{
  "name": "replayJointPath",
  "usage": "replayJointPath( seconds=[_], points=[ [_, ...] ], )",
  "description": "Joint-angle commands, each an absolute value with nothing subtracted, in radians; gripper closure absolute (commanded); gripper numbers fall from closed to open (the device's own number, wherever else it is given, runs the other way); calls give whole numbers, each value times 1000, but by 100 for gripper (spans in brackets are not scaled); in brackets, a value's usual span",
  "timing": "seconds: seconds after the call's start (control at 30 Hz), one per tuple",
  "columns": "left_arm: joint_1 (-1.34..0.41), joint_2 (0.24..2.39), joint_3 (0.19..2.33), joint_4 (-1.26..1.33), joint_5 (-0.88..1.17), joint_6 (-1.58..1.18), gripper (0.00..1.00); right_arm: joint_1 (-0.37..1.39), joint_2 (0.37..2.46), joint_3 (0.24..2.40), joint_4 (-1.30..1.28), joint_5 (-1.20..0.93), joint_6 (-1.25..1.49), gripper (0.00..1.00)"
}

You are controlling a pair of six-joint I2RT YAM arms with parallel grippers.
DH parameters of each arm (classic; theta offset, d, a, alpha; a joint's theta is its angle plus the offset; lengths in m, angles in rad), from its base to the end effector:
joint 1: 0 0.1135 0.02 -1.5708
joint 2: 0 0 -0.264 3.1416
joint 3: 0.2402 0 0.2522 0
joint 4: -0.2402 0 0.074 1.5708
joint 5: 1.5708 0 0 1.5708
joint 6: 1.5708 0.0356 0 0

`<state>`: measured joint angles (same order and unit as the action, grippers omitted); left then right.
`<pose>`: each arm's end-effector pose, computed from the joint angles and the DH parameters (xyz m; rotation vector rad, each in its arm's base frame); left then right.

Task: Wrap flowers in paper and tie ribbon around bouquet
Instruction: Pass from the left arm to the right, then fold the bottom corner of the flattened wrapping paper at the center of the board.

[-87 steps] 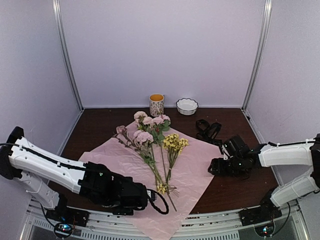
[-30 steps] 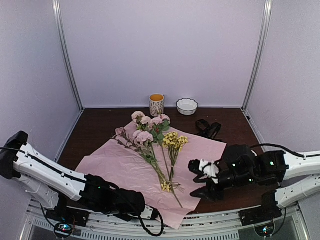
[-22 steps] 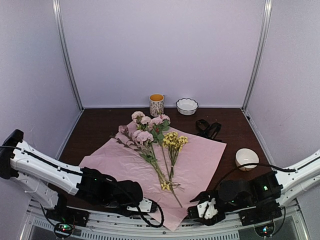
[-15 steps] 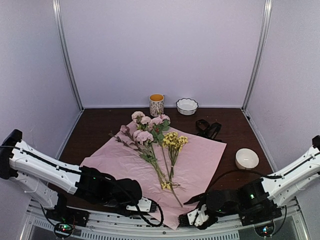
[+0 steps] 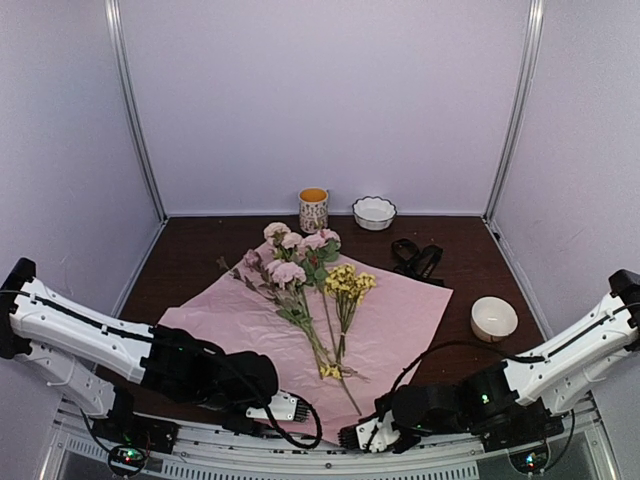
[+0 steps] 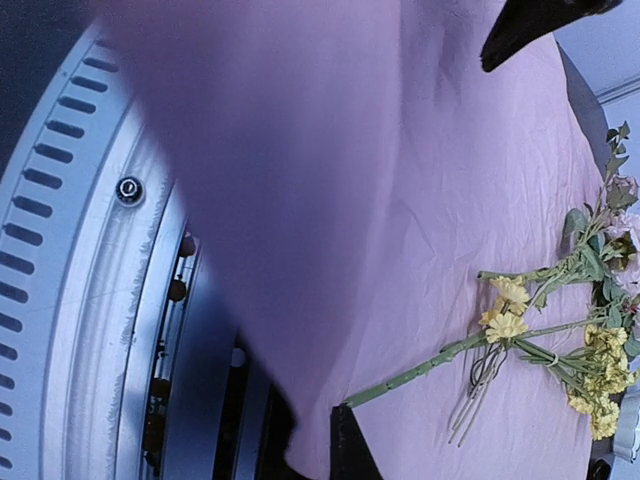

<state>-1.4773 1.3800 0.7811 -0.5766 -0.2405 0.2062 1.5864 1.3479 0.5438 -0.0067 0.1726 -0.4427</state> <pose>0.0316 -0.2460 0.1840 1.9576 1.8356 -0.0581 0.0022 0.2500 0.1571 -1.9876 1.3331 0.3430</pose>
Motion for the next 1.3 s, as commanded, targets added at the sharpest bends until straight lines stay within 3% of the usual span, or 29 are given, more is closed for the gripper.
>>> replayJointPath(
  seconds=[0.0, 0.13, 0.27, 0.33, 0.5, 0.67, 1.0, 1.17, 1.27],
  points=[
    [-1437, 1303, 871, -661, -118, 167, 19, 1594, 1366, 587, -63, 176, -467, 100],
    [-1363, 1212, 908, -665, -5, 173, 15, 1596, 1348, 605, -108, 142, -493, 100],
    [-1258, 1185, 886, -447, -207, 107, 9, 1595, 1338, 624, -119, 118, -517, 100],
    [-1144, 1261, 931, -413, -217, 17, 14, 1595, 1346, 646, -121, 115, -534, 100],
    [-981, 1534, 1065, -443, -303, -93, 40, 1574, 1382, 740, -185, 145, -552, 100],
    [-942, 1726, 1157, -416, -333, -71, 45, 1504, 1403, 799, -239, 29, -531, 100],
    [-927, 1854, 1124, -308, -256, -27, 48, 1236, 1561, 949, -301, -303, -342, 100],
    [-927, 1780, 1064, -241, -209, -7, 47, 1167, 1664, 1018, -320, -367, -251, 99],
    [-927, 1670, 1008, -187, -189, -10, 40, 1137, 1701, 1032, -315, -405, -189, 99]
  ],
)
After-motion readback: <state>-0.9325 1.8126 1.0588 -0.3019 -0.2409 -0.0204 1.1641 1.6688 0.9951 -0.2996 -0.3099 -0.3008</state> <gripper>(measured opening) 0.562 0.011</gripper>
